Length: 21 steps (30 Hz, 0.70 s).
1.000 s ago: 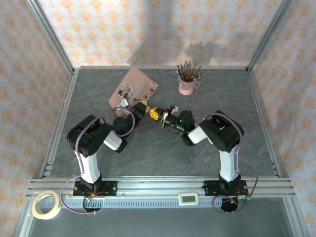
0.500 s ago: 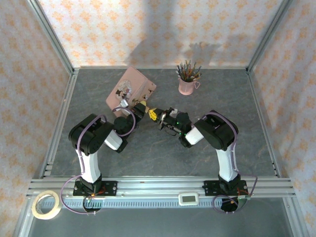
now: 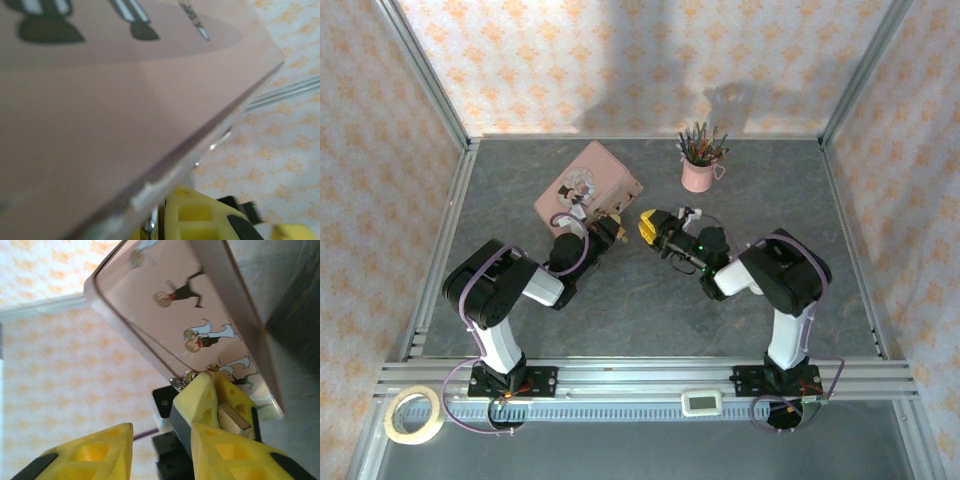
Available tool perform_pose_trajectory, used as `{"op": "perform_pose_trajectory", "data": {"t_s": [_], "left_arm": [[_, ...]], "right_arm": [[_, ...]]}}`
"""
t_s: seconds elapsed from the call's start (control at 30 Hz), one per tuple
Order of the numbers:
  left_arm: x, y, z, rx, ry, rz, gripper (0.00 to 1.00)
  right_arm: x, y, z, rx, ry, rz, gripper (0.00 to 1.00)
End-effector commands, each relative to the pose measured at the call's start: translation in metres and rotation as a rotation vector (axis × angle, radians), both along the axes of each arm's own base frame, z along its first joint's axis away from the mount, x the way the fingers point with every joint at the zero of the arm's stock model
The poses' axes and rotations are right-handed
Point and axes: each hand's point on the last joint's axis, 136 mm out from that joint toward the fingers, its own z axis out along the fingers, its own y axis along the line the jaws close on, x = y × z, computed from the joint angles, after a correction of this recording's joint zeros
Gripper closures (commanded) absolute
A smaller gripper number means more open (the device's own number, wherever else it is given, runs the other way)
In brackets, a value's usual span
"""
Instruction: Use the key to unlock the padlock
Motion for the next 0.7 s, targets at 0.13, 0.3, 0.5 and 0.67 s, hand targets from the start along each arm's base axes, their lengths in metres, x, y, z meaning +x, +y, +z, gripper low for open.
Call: {"op": "perform_pose_trajectory", "data": {"t_s": [0.13, 0.3, 0.5, 0.67], "left_arm": [[0.012, 0.001, 0.018, 0.023, 0.001, 0.025, 1.0], [0.013, -0.002, 0.015, 0.036, 0.027, 0.015, 1.0], [0.011, -0.003, 0.021, 0.018, 0.026, 0.002, 1.0], [0.006, -0.003, 0.027, -0.003, 0.008, 0.0, 1.0]], "right_arm": [[-0.02, 0.004, -0.048, -0.837, -0.275, 0.092, 0.63], [-0.022, -0.001, -0.059, -1.112, -0.366, 0.184, 0.63], [-0.035, 0.009, -0.072, -1.127, -0.367, 0.277, 0.63], [-0.038, 0.023, -0.053, -0.867, -0.251, 0.183, 0.61]]}}
